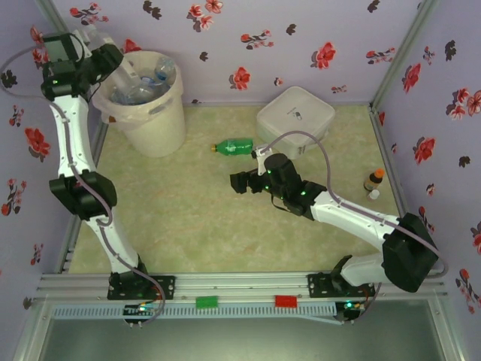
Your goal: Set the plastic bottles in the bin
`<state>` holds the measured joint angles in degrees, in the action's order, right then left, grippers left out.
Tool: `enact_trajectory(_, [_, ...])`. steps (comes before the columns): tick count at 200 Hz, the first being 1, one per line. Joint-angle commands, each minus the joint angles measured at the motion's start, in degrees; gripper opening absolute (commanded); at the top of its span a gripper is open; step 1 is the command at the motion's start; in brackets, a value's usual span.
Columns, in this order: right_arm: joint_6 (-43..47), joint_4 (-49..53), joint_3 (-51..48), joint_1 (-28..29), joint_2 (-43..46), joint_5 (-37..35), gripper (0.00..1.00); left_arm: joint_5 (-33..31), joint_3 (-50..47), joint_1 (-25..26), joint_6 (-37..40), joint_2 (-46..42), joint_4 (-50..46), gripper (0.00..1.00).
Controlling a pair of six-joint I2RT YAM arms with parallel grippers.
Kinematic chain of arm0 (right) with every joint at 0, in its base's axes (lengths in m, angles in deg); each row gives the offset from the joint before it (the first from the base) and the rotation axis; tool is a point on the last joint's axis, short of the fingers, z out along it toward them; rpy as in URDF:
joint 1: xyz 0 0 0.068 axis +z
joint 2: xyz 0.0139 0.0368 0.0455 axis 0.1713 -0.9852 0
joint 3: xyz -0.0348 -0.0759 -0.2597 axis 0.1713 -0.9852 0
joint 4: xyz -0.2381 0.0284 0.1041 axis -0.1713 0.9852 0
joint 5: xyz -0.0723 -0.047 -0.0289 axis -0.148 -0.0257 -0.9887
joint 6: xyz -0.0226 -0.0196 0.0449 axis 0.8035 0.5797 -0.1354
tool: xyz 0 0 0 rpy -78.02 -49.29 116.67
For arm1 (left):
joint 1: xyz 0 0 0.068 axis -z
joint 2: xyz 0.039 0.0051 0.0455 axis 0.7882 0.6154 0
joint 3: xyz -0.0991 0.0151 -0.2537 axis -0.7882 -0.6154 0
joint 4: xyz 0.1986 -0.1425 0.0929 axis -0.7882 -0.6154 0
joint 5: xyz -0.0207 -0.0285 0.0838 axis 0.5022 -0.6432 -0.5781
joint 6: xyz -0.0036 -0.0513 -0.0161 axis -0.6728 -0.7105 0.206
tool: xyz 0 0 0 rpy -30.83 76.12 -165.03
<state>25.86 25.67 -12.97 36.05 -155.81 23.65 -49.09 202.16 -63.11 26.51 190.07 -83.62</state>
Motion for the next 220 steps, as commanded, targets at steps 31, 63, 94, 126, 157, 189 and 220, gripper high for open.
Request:
enact_trajectory(31, [0.16, 0.93, 0.80, 0.16, 0.20, -1.65, 1.00, 4.23, 0.71, 3.67, -5.00, 4.17, 3.75, 0.47])
enact_trajectory(63, [0.49, 0.86, 0.45, 0.10, 0.75, -2.70, 1.00, 2.53, 3.42, 3.71, -2.98, 5.01, 0.65, 1.00])
enact_trajectory(94, [2.60, 2.74, 1.89, 0.14, -0.68, -6.39, 1.00, -1.83, 2.80, 3.71, -0.03, 1.26, 0.20, 1.00])
enact_trajectory(126, [5.08, 4.35, 4.97, -1.10, -4.21, -9.18, 1.00, -6.69, -1.67, 3.68, 3.18, -5.56, 1.39, 1.00])
enact_trajectory(157, [6.85, 5.41, 9.36, -3.06, -9.37, -8.71, 0.99, -7.26, -15.57, 4.14, 2.61, -15.30, 10.28, 1.00])
enact_trajectory(189, [7.98, 6.34, 15.02, -4.88, -16.16, -7.49, 0.99, -7.01, -34.27, 6.21, -0.34, -26.94, 21.54, 1.00])
enact_trajectory(220, [8.42, 7.12, 20.21, -6.13, -23.36, -5.42, 0.99, -7.51, -55.53, 10.69, -4.84, -39.10, 33.70, 1.00])
